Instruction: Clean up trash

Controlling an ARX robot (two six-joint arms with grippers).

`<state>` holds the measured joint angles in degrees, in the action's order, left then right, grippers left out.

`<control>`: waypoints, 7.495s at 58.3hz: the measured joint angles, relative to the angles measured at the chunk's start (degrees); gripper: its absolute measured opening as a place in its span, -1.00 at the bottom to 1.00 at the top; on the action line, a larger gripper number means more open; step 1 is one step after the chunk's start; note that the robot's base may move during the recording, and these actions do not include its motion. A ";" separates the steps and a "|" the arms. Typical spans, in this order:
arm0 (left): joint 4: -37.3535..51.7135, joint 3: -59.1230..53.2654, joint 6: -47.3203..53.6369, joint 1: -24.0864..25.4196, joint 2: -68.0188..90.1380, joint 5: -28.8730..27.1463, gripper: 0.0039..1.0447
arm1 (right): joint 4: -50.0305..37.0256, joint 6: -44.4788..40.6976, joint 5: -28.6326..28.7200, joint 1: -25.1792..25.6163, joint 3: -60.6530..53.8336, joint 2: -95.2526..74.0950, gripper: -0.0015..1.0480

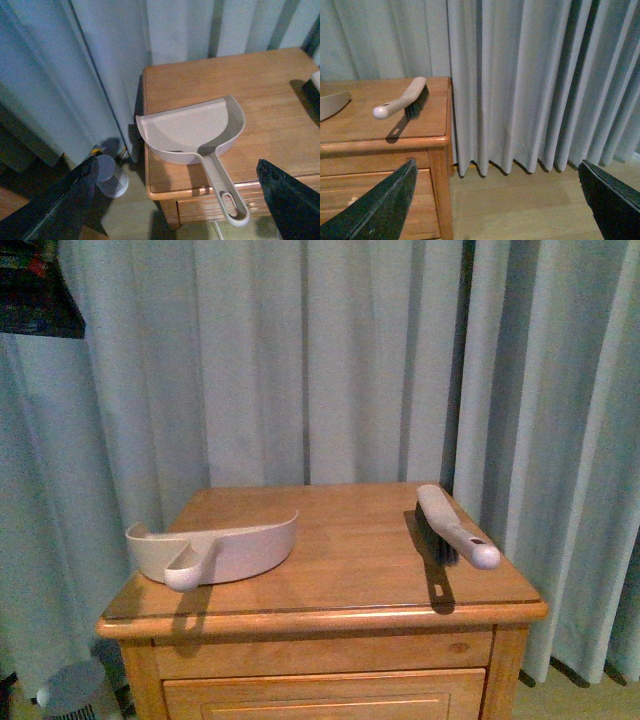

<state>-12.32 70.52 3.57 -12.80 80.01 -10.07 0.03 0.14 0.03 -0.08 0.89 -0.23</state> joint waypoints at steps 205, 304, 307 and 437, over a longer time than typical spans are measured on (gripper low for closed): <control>18.67 -0.37 -0.22 -7.87 26.73 -10.03 -0.47 | -0.02 0.00 0.00 -0.02 0.00 0.00 0.86; 13.18 -61.07 5.88 17.86 -71.78 22.88 -0.47 | -4.52 3.48 -24.33 -9.77 10.78 -29.55 0.86; 13.18 -61.09 5.79 17.86 -71.78 22.88 -0.47 | -3.30 6.08 -21.31 -10.29 15.89 -36.00 0.86; 13.16 -61.09 5.73 17.84 -71.78 22.71 -0.47 | 16.31 25.42 -12.66 -23.98 86.62 -116.87 -0.30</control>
<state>0.84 9.43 9.30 5.04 8.23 12.64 16.34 25.56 -12.62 -24.05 87.50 -117.10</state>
